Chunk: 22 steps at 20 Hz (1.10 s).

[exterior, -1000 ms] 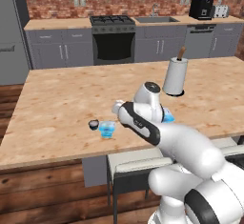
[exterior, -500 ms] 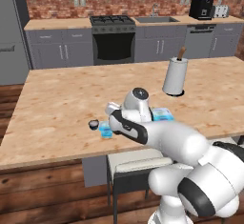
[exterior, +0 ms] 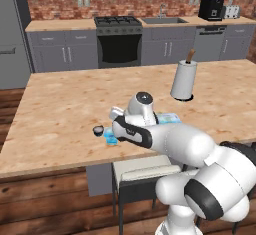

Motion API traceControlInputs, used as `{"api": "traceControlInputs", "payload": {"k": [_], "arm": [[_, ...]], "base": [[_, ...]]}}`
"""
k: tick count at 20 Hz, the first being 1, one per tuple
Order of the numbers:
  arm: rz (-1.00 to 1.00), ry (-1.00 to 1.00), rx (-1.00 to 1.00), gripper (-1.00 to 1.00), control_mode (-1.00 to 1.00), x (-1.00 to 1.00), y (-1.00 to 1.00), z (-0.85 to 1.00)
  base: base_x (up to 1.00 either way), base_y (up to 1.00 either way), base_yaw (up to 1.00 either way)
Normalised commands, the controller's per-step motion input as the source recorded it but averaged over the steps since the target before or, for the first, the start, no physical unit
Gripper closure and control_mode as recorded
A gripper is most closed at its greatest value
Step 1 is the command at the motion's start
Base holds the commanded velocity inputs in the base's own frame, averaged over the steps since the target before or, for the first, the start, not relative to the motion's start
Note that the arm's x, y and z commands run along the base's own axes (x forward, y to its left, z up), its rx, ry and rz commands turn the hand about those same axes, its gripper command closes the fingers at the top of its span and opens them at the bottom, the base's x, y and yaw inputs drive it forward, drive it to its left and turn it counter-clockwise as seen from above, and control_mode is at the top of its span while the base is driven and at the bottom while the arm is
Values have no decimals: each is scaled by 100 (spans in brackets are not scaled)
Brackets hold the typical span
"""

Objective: Stack the yogurt containers by placing the smaller containers on top of the larger containers.

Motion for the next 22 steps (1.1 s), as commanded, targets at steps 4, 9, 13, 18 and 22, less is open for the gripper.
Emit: {"api": "traceControlInputs", "payload": {"k": [4, 9, 13, 18, 22], "arm": [[0, 0, 0, -100, -100, 0, 0, -6], [0, 2, 2, -100, -100, 1, 0, -14], [0, 2, 0, -100, -100, 3, 0, -18], [0, 0, 0, -100, -100, 7, 0, -16], [0, 0, 0, -100, -100, 11, 0, -12]], "base": [[0, 0, 0], [0, 0, 0], [0, 0, 0], [0, 0, 0], [0, 0, 0]]}}
